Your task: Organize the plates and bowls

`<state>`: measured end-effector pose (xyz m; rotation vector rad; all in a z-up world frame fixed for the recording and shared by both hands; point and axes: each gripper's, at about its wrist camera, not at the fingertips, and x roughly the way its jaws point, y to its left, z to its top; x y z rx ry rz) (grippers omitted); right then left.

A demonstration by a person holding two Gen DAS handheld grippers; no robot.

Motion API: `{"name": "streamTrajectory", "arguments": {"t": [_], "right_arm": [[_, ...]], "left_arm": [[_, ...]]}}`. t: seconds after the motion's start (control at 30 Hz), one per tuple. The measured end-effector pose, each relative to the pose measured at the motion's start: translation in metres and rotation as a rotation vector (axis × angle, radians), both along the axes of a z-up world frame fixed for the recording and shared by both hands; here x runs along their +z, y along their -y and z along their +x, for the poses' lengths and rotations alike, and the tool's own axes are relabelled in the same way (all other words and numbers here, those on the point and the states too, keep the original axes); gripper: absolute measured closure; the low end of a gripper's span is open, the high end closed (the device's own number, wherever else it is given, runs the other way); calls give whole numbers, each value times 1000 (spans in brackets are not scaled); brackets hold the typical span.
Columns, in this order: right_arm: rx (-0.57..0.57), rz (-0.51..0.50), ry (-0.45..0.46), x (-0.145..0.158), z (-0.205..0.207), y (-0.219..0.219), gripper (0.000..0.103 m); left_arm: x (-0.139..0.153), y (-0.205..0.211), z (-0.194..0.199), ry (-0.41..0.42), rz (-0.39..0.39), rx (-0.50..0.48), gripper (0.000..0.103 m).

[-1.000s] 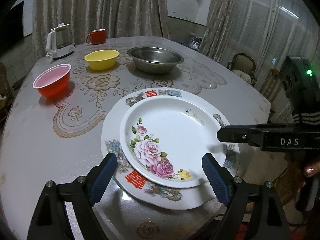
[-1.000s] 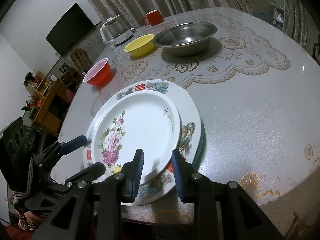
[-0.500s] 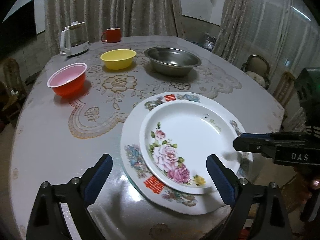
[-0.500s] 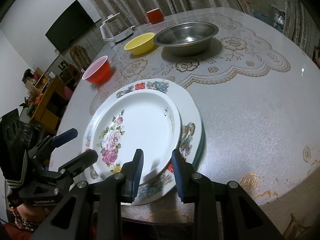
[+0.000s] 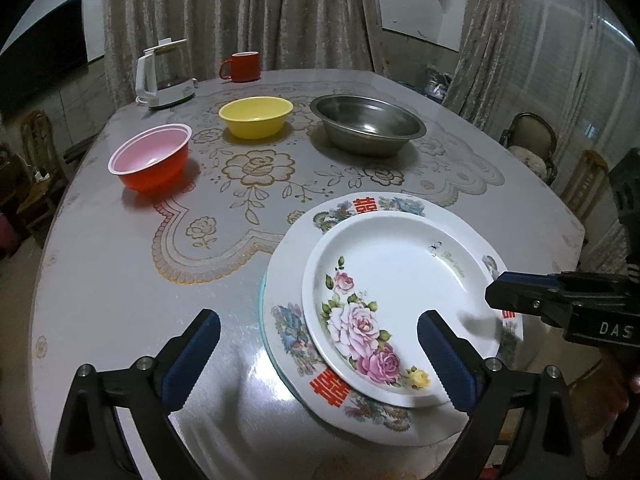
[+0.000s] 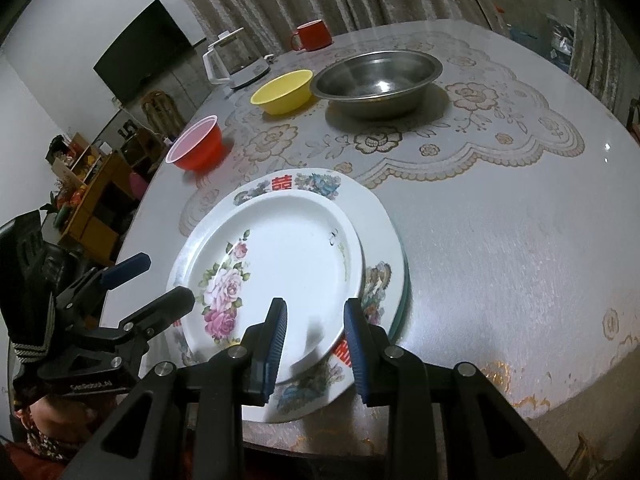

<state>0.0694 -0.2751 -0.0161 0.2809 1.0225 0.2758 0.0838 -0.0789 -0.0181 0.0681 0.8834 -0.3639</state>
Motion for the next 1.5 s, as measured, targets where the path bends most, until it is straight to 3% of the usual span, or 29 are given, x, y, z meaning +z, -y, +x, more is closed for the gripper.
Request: {"name": "streamTrajectory", "arguments": {"t": [0.63, 0.97, 1.3, 1.5], "right_arm": [[5, -2, 51, 15, 32, 14, 74], [16, 8, 141, 18, 58, 25, 68], [-69, -8, 70, 0, 89, 51, 64], [-86, 2, 72, -10, 103, 62, 62]], "left_arm": [[8, 12, 31, -6, 33, 16, 1], [12, 24, 55, -17, 49, 10, 1], [17, 33, 83, -15, 88, 15, 1], [15, 40, 97, -24, 110, 12, 0]]}}
